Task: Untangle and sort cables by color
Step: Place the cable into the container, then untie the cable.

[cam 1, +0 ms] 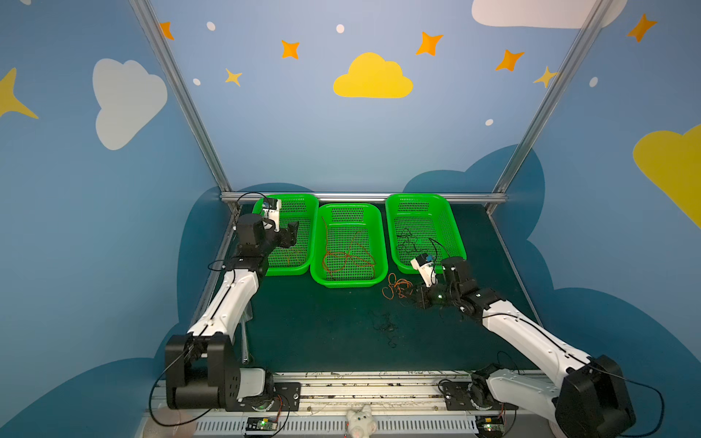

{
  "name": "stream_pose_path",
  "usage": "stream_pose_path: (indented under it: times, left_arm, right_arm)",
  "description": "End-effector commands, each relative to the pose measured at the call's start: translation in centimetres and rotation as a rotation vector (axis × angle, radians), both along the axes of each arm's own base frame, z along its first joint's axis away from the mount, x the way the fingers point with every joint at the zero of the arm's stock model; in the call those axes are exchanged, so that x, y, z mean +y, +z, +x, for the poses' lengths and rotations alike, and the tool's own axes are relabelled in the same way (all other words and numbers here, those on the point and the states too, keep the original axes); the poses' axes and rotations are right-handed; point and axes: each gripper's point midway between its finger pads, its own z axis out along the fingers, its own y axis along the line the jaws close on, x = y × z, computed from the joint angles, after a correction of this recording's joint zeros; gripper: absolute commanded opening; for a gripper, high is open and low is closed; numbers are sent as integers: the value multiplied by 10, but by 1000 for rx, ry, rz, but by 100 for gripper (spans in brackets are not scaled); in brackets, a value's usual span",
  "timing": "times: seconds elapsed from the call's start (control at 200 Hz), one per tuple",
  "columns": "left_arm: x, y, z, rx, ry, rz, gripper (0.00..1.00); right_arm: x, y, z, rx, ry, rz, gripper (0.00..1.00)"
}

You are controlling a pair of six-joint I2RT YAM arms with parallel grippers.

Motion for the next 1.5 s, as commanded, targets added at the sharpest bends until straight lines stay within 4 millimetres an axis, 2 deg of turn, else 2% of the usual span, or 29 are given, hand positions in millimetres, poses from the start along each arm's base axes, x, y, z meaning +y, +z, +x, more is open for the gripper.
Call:
stream_pose_path:
  times: [0.0,0.17,0.185,0.245,0.38,0.451,0.561,0.871,1.081,1.166,1.221,1.457,1.492]
  left_arm:
    - [-60,9,-31,19,-206,21,67]
    - [-152,21,-82,-4,-534,-50,63]
    - [-159,21,-87,-5,-566,-61,63]
    - [-186,21,-104,2,-676,-97,62]
    - [-234,16,-138,39,-875,-132,62]
    - [-250,8,-150,56,-931,-130,62]
    - [-257,-3,-151,94,-938,-132,60]
    - [-265,-16,-150,150,-959,-137,52]
    - [-269,-26,-152,186,-978,-132,51]
    - [-271,-30,-152,194,-980,-128,47]
    - [-272,-32,-150,194,-979,-124,41]
    - [-272,-28,-140,156,-944,-85,4]
    - [-269,-27,-138,146,-920,-65,3]
  right_arm:
    - [10,23,-8,-89,89,69,0]
    - [20,54,-11,-207,156,152,0]
    - [19,47,-13,-196,158,149,0]
    - [21,53,-15,-231,183,165,0]
    - [22,58,-18,-264,207,172,0]
    - [23,58,-20,-264,216,177,0]
    - [24,57,-23,-273,220,173,0]
    - [26,59,-27,-308,229,166,0]
    - [26,60,-26,-316,229,166,0]
    - [26,62,-26,-320,229,169,0]
    - [26,61,-26,-319,228,167,0]
    - [24,49,-21,-277,188,141,0]
    - [22,45,-19,-258,162,134,0]
